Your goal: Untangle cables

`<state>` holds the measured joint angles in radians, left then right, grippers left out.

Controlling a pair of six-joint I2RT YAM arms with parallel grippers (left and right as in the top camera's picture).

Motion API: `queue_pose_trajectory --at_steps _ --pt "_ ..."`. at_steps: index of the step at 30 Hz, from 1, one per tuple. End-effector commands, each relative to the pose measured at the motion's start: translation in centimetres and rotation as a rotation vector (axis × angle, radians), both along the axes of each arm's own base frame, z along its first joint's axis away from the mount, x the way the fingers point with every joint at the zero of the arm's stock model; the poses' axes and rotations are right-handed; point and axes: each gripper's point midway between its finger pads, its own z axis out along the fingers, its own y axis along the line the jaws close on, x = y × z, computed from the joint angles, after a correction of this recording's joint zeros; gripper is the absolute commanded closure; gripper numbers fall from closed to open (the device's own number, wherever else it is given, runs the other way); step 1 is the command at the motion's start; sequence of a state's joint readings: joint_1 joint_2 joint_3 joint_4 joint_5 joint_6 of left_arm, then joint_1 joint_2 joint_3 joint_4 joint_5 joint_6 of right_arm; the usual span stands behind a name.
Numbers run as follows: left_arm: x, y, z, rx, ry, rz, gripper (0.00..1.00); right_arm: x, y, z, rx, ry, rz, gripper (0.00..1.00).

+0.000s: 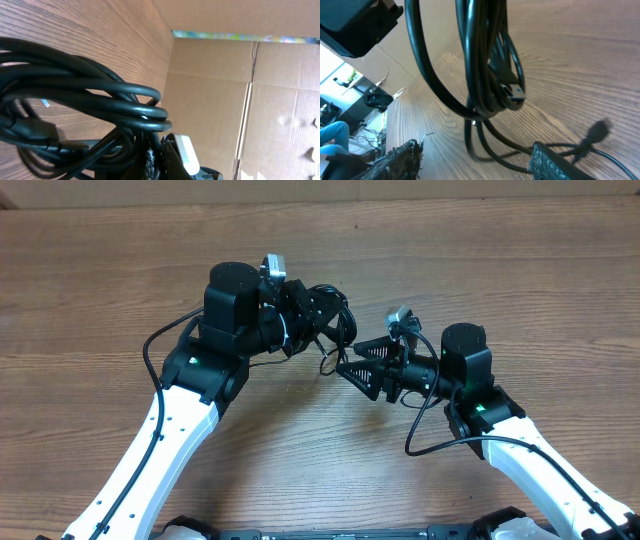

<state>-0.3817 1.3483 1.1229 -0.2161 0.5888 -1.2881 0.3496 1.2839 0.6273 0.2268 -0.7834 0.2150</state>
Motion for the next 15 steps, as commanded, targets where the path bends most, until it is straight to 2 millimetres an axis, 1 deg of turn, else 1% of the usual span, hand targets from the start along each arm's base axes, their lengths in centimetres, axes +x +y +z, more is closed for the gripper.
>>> queue_pose_trajectory --at_steps 1,6,8,9,15 --pt "-0.8 -0.3 2.1 -0.042 -0.029 -0.034 0.96 -0.1 0.3 0.6 0.012 -0.05 0.019 0.32" --pt "-1.6 -0.8 2.6 -0.075 -0.015 -0.086 0.96 0.4 0.5 0.8 0.022 -0.076 0.018 0.32" --pt "-1.8 -0.9 2.8 -0.079 -0.017 -0.094 0.96 0.6 0.5 0.3 0.018 -0.064 0.019 0.32" --pt "-1.8 -0.8 2.8 -0.079 -0.021 -0.09 0.96 0.7 0.6 -0.4 0.013 -0.042 0.018 0.34" --pt "-1.3 -0.7 3.1 -0.076 -0.043 -0.069 0.96 0.7 0.8 -1.9 0.005 0.009 0.034 0.52"
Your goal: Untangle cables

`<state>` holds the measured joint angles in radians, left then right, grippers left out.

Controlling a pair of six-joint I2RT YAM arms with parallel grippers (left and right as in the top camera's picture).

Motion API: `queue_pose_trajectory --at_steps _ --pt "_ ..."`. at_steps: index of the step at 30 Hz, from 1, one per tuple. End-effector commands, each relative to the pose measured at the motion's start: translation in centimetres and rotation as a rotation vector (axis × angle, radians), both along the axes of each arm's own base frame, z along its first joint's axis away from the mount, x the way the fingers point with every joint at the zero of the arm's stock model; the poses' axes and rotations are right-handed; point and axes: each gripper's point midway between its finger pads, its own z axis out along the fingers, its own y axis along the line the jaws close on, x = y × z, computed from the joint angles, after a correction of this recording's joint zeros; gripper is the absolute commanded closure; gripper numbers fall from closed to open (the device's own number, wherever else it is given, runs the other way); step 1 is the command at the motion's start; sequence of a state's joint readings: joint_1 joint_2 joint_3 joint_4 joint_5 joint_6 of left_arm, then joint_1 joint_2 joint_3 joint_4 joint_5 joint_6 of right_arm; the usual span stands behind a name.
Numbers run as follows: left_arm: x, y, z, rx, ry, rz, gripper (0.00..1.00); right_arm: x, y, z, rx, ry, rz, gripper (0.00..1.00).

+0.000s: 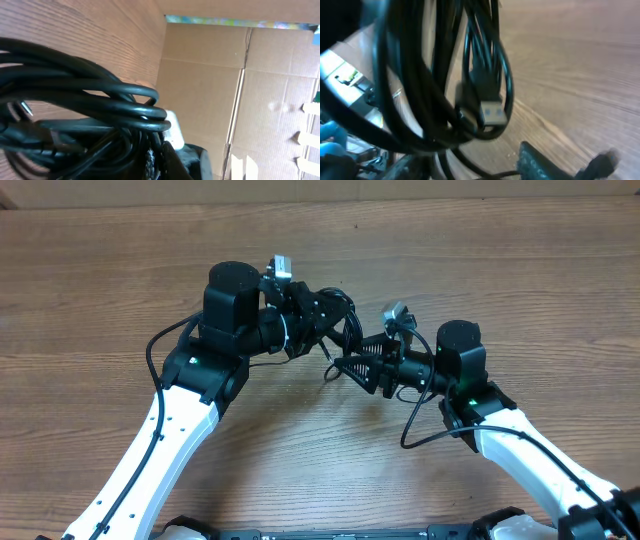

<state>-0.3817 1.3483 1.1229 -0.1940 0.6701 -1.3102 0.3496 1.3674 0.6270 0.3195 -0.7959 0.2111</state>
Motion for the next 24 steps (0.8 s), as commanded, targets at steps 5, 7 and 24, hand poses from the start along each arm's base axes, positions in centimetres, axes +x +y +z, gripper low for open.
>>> queue_pose_trajectory --at_steps 5,7,24 --pt "-0.3 0.2 2.3 -0.024 -0.055 0.003 0.96 -0.4 0.3 -1.1 0.006 0.07 0.013 0.7" --pt "-0.2 0.2 2.3 -0.023 -0.056 0.004 0.96 -0.4 0.3 -1.1 0.011 0.084 0.01 0.8" --pt "2.7 3.8 1.2 0.194 -0.286 0.089 0.96 -2.9 1.0 -0.7 0.163 0.506 0.048 0.96"
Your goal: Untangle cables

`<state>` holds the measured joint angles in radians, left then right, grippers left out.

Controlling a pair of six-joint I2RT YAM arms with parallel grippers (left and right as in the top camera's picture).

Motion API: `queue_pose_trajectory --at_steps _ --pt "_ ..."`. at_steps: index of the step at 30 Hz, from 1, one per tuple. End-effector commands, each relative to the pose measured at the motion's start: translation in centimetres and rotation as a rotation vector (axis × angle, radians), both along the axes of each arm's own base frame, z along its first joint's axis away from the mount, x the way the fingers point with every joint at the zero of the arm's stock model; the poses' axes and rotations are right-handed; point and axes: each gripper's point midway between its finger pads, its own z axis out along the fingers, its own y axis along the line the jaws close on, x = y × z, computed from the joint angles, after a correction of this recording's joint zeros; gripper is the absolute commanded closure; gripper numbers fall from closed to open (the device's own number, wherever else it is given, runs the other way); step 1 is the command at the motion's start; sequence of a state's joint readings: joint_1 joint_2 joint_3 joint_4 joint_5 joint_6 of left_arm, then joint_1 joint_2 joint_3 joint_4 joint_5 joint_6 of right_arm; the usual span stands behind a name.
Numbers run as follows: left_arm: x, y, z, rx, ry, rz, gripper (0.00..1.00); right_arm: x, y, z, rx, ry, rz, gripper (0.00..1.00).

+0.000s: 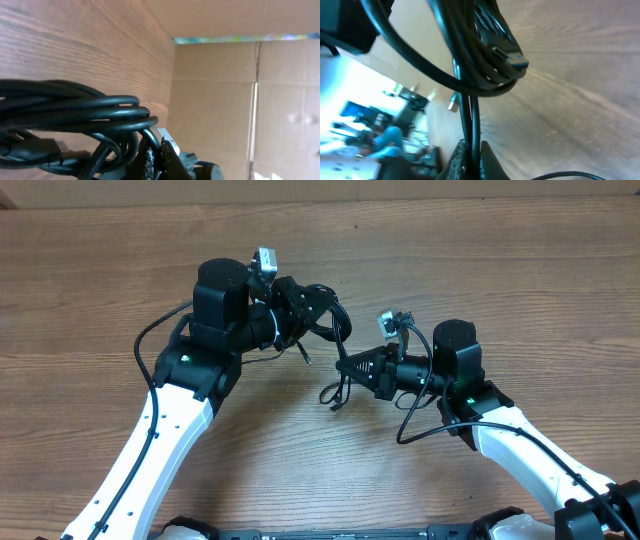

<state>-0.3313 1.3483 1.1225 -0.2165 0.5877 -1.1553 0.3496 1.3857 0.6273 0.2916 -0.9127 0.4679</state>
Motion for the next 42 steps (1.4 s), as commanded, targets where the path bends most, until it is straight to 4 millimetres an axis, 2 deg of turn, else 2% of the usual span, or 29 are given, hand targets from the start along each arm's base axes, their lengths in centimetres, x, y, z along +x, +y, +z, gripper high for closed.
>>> queue_pose_trajectory --at_steps 1,5,8,12,14,22,25,28,31,34,37,39,40,42 --pt "0.4 1.1 1.7 0.102 -0.172 -0.001 0.96 -1.1 0.4 0.1 0.078 0.266 0.003 0.96" --pt "-0.2 1.1 0.3 0.152 -0.151 -0.03 0.96 -1.3 0.7 1.1 0.141 0.394 -0.002 0.96" --pt "-0.4 0.9 0.1 0.163 -0.153 -0.045 0.96 -1.0 0.8 2.3 0.2 0.486 -0.021 0.96" --pt "-0.9 0.1 0.1 0.161 -0.156 -0.067 0.96 -0.4 0.9 4.1 0.256 0.465 -0.03 0.96" --pt "-1.2 -0.5 0.2 0.158 -0.162 -0.082 0.96 0.3 0.8 4.1 0.269 0.482 -0.074 0.96" --pt "-2.2 -1.9 0.6 0.142 -0.173 -0.13 0.96 2.2 1.5 2.3 0.246 0.508 -0.269 0.96" --pt "-2.7 -2.3 0.6 0.128 -0.168 -0.159 0.96 2.9 1.1 1.8 0.232 0.48 -0.32 0.96" --pt "-2.9 -2.4 0.6 0.144 -0.198 -0.186 0.96 3.5 0.4 0.3 0.196 0.52 -0.395 0.96" --pt "-2.7 -2.2 0.5 0.162 -0.218 -0.189 0.96 3.3 0.0 -1.4 0.142 0.562 -0.43 0.96" --pt "-2.5 -1.9 0.2 0.187 -0.22 -0.175 0.96 2.1 0.0 -3.3 0.044 0.551 -0.407 0.96" --pt "-2.0 -0.7 -1.4 0.256 -0.167 -0.109 0.96 1.3 0.1 -4.5 -0.029 0.511 -0.374 0.84" --pt "-1.8 0.2 -2.4 0.302 -0.133 -0.069 0.96 0.9 -0.2 -5.2 -0.072 0.493 -0.36 0.71" --pt "-1.7 0.6 -2.9 0.323 -0.118 -0.051 0.94 0.7 -0.3 -5.5 -0.088 0.491 -0.355 0.6" --pt "-1.5 1.5 -3.8 0.369 -0.091 -0.011 0.91 0.4 -0.4 -5.9 -0.115 0.476 -0.343 0.52"
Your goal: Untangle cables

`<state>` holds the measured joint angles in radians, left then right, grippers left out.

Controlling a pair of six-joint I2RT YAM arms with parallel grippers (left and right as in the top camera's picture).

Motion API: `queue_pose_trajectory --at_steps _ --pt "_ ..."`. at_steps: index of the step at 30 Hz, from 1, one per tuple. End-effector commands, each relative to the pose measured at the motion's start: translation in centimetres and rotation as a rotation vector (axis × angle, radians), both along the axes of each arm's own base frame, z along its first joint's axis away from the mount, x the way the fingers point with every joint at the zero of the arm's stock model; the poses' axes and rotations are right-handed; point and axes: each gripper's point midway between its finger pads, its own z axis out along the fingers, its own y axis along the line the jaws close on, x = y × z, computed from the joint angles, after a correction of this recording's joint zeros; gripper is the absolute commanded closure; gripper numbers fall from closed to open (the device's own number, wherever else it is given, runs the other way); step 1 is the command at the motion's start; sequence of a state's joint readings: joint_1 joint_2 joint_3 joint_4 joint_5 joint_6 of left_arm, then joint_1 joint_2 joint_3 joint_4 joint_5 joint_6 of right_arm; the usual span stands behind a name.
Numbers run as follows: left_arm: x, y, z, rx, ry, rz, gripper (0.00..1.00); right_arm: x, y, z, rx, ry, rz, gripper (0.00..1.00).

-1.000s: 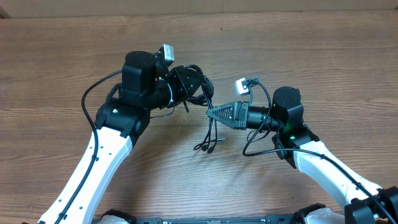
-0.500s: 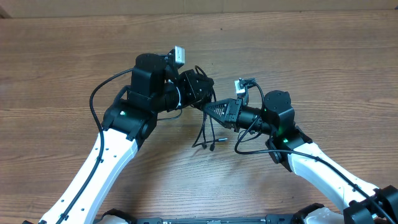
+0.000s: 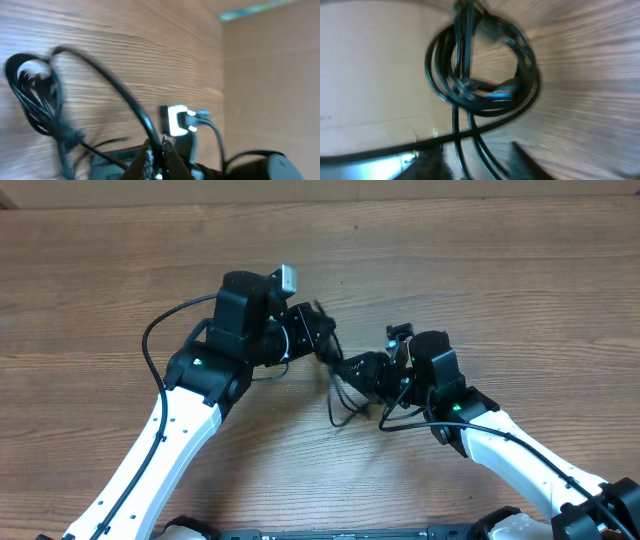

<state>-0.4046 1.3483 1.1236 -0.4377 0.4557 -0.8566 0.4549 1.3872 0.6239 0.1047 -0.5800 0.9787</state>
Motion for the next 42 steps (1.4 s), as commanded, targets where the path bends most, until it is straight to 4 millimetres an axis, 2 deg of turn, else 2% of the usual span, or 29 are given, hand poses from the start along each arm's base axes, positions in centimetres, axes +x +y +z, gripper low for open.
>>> queue_pose_trajectory --at_steps 1,2,3,4,9,11,16,18,19,21,23,25,30,38,42 --pt "1.0 2.0 0.6 0.09 -0.061 0.097 0.88 -0.2 -0.3 -0.8 -0.073 -0.085 0.055 0.5" --pt "1.0 2.4 0.3 0.106 -0.054 0.112 0.87 -0.3 -0.3 -1.1 -0.088 -0.092 0.066 0.47" --pt "1.0 3.0 -0.3 0.138 -0.036 0.136 0.82 -0.6 -0.7 -1.8 -0.125 -0.092 0.079 0.32" --pt "0.9 3.3 -0.6 0.154 -0.026 0.146 0.76 -0.7 -1.1 -2.3 -0.149 -0.074 0.065 0.27" --pt "0.4 5.1 -2.3 0.248 0.023 0.208 0.59 -1.0 -2.4 -4.1 -0.228 -0.014 0.022 0.23" --pt "0.2 5.6 -2.8 0.274 0.039 0.221 0.57 -1.0 -2.6 -4.4 -0.242 -0.005 0.014 0.21" --pt "-0.9 7.2 -4.3 0.358 0.103 0.253 0.57 -1.2 -2.7 -4.6 -0.248 0.004 0.015 0.14" --pt "-1.6 8.1 -5.1 0.402 0.143 0.271 0.7 -1.3 -2.8 -4.7 -0.251 0.012 0.015 0.14" --pt "-2.1 8.7 -5.6 0.419 0.177 0.296 0.73 -1.3 -2.8 -4.7 -0.253 0.015 0.016 0.14" --pt "-3.2 9.8 -6.5 0.444 0.253 0.359 0.72 -1.4 -2.8 -4.8 -0.256 0.02 0.017 0.13" --pt "-4.1 10.3 -7.2 0.444 0.319 0.41 0.65 -1.5 -2.9 -4.9 -0.257 0.023 0.017 0.13" --pt "-4.6 10.5 -8.2 0.45 0.359 0.429 0.66 -1.5 -2.9 -4.9 -0.258 0.026 0.018 0.12" --pt "-4.5 12.2 -10.4 0.558 0.377 0.472 0.58 -1.8 -3.0 -5.2 -0.266 0.042 0.019 0.09" --pt "-4.3 12.2 -15.3 0.657 0.501 0.443 0.72 -1.9 -3.1 -5.3 -0.269 0.049 0.02 0.09" --pt "-3.9 12.0 -17.5 0.685 0.54 0.435 0.71 -2.0 -3.1 -5.4 -0.272 0.055 0.021 0.09"
